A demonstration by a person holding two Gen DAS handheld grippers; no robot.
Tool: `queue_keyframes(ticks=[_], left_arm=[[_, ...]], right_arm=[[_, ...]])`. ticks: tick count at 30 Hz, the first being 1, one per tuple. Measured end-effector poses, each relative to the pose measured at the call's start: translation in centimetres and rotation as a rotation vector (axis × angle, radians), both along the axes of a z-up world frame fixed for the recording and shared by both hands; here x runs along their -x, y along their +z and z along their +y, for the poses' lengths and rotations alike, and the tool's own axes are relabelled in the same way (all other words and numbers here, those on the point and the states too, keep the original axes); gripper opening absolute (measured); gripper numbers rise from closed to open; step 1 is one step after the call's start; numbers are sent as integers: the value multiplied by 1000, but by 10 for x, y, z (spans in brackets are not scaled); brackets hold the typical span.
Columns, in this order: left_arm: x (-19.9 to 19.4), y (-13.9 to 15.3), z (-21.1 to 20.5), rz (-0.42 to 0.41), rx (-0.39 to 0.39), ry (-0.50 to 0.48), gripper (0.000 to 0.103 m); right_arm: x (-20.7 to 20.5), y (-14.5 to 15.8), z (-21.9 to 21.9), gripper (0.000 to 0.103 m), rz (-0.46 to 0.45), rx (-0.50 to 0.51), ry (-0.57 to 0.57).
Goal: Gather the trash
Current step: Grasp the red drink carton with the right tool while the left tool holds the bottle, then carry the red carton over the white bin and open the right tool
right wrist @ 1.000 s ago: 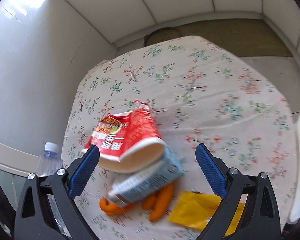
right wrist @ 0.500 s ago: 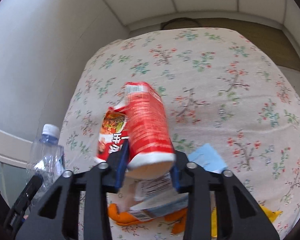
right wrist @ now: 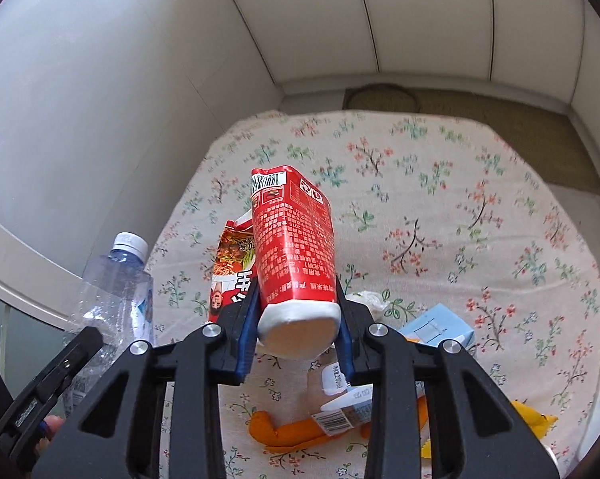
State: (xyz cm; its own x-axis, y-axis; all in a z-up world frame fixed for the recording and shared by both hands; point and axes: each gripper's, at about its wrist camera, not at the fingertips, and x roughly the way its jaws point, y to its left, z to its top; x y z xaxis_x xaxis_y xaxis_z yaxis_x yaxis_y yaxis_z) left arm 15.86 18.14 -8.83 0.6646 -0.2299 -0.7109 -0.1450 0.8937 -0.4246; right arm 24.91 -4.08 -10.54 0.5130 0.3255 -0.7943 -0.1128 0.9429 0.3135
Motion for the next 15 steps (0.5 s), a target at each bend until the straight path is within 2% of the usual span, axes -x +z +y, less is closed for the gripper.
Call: queue_keyframes(ticks=[10,15], left_arm=[[14,13,-5,-49,-2,11,20],[20,27,-15,-81,-8,-8,20]], right_arm=[[32,36,-10,32,-128,46,-14],[52,54,-25,32,-184,52,-68]])
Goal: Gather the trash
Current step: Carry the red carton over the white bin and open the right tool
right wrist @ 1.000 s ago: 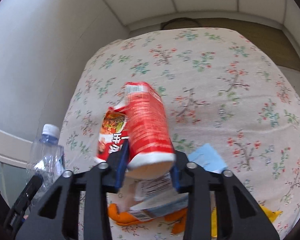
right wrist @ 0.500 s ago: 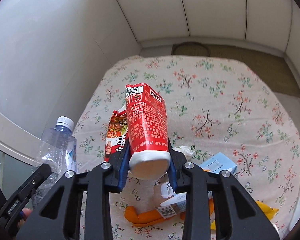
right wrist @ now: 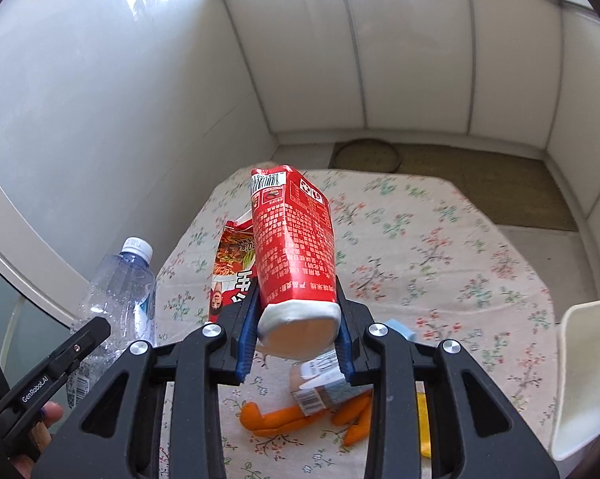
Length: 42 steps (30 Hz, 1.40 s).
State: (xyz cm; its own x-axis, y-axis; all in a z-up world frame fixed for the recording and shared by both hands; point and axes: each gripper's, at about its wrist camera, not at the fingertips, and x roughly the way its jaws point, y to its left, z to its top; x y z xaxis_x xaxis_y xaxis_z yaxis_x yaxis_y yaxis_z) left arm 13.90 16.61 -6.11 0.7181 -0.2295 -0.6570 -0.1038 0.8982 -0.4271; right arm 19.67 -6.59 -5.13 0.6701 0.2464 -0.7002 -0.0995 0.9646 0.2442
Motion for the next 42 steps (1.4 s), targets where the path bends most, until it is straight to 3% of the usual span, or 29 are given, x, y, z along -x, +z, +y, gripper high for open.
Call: queue_keyframes(ticks=[12,22,32,42], left_arm=[[15,15,-36,-20,23,-38,20],[23,32,-85,-38,-23,-111,20],[29,38,-139,-43,-71,-195,20],[31,48,-210,-55,-124,-310,20]], right_arm=[[40,39,-51,32,-124,47,-95],[66,49,-125,33,-165,44,-246],[90,33,-208,33,-168,101,-447],[104,-5,-281,34,-59,157,-601]])
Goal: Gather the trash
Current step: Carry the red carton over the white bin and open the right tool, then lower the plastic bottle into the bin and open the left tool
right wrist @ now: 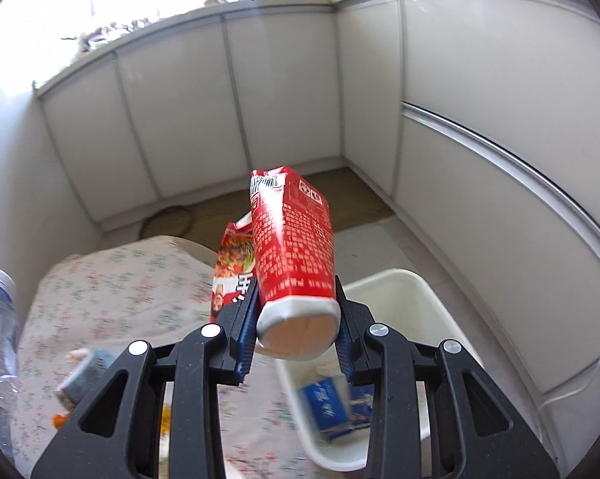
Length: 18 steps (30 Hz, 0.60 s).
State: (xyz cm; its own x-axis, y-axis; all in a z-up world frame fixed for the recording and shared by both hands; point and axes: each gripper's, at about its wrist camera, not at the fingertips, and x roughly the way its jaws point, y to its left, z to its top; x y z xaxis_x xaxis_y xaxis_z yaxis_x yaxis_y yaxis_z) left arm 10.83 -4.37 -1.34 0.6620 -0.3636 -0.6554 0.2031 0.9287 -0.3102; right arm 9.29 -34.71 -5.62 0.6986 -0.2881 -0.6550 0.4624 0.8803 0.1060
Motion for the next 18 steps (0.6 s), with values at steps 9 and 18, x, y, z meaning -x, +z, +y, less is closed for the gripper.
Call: queue_keyframes(ticks=[9,18], left_arm=[[5,5,-85,-19,-49,-128,20],[9,9,-177,-34,-70,-266,20]], right_arm=[[25,-12,-56,56,11,-40,-70],[66,-8,-108,72,-26,-27,-163]])
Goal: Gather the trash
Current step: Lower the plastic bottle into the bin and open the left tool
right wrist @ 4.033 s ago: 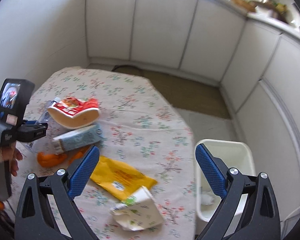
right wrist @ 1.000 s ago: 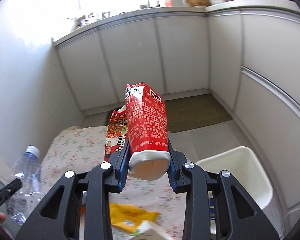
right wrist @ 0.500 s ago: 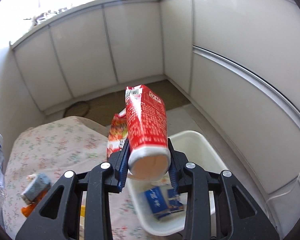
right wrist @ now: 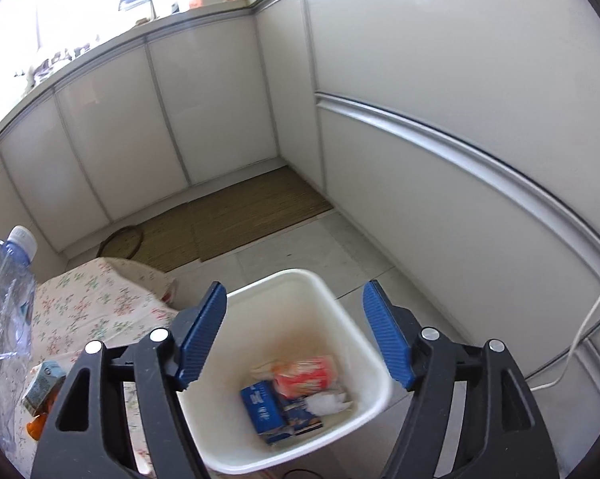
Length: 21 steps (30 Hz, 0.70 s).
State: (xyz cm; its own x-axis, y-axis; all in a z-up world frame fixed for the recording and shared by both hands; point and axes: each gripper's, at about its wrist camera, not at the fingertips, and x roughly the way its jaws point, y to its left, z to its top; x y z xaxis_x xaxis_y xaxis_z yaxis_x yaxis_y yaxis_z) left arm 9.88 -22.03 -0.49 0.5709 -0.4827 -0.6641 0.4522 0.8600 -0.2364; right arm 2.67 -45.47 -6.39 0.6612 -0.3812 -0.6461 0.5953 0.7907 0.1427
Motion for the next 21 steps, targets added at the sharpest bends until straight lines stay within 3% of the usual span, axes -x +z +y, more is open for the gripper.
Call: queue_keyframes(ticks=[16,21], left_arm=[[-1,-26,-125,24,-84,-164,22],[0,-34,-139,15,-131,-179,46]], right_arm=[[56,-12,-55,76,4,-17,-125],[62,-12,-58,81,-5,-15,-146]])
